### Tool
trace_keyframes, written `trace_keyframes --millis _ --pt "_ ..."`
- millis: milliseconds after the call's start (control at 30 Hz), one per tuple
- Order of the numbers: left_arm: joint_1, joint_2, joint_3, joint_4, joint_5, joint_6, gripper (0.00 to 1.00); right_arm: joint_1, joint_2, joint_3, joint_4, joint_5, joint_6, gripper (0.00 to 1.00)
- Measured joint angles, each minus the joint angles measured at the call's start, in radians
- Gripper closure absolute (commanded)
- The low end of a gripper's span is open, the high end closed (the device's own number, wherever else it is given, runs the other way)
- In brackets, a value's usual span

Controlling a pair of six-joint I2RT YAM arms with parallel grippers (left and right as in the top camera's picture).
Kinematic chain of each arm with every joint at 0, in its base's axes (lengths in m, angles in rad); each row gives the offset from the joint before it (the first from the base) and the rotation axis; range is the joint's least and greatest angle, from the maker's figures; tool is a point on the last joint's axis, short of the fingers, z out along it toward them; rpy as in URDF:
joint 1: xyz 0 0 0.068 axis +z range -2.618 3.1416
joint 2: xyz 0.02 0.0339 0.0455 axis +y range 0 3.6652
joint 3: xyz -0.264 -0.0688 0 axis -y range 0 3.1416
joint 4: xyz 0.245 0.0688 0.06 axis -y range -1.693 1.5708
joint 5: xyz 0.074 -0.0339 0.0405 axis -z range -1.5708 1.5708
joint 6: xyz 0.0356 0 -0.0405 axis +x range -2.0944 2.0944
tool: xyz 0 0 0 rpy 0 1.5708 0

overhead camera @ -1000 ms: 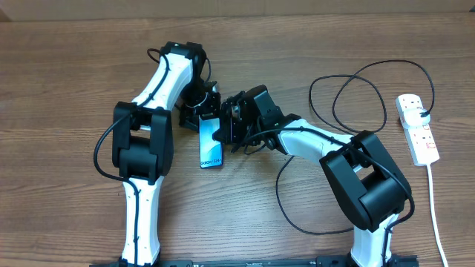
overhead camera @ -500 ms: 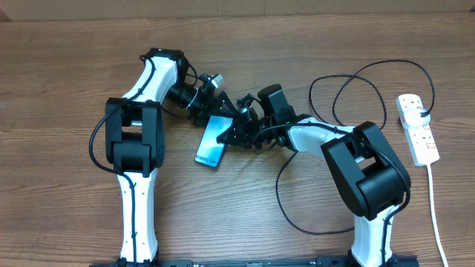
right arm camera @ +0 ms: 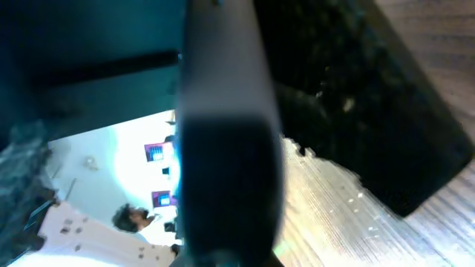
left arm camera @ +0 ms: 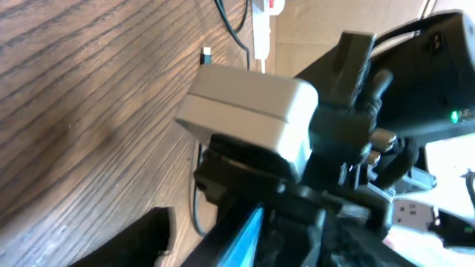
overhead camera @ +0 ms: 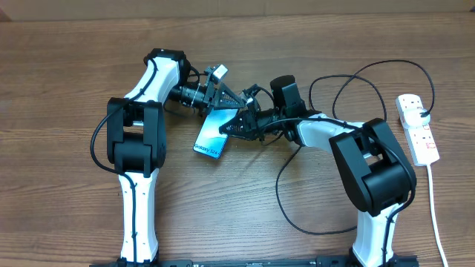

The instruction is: Plug charger to phone and switch on socket

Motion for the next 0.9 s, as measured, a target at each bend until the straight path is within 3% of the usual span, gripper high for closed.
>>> trace_keyframes --millis 67,400,600,900 --pt "0.000 0.002 0.000 -0.011 0.004 0.023 0.71 -0.003 0.000 0.000 0.000 -0.011 0.000 0.96" --pt "0.000 0.003 0.000 -0.070 0.018 0.083 0.79 -0.005 0.000 0.000 -0.004 -0.037 0.000 0.96" --pt "0.000 0.003 0.000 -0.088 0.042 0.095 0.94 -0.019 0.000 0.000 -0.005 -0.060 -0.007 0.96" --pt "0.000 0.003 0.000 -0.120 0.076 0.127 0.96 -0.030 0.000 0.000 -0.003 -0.085 -0.015 0.96"
